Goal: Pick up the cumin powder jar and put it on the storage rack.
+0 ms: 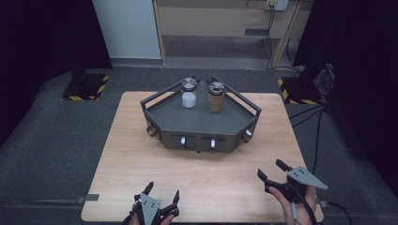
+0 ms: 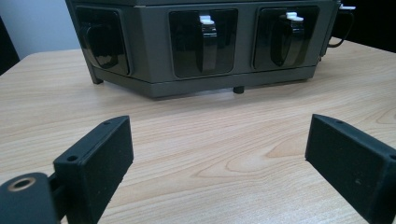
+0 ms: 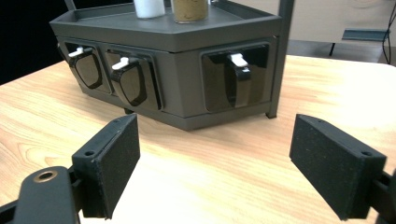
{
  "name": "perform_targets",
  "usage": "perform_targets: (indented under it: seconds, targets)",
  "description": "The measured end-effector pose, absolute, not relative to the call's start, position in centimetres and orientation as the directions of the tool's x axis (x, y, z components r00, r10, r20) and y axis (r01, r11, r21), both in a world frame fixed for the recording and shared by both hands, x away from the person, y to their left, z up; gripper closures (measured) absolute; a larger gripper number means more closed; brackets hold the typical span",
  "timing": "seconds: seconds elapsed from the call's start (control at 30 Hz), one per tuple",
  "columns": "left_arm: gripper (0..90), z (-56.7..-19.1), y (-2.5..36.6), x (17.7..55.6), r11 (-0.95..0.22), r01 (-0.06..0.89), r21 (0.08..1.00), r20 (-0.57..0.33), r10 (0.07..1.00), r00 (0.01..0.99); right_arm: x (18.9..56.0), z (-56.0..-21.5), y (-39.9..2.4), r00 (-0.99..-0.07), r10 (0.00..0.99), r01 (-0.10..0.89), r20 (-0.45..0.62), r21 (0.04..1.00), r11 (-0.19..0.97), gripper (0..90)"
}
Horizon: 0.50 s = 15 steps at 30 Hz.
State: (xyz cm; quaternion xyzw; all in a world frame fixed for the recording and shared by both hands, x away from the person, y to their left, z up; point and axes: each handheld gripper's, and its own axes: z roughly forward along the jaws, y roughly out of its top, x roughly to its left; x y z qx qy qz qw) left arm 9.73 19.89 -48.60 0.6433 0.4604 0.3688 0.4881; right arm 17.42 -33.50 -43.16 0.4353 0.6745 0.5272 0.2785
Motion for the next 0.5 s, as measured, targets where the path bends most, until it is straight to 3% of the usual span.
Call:
perform_targets:
  seconds: [0.5]
  targets:
    - [6.8,-48.7,19.4,9.9,-0.109,0.232,0.966,0.032,0.949,0.315,16.4,-44.3,-35.0,-0.442,0.892,0.289,0.091,0.956,0.046,18.4]
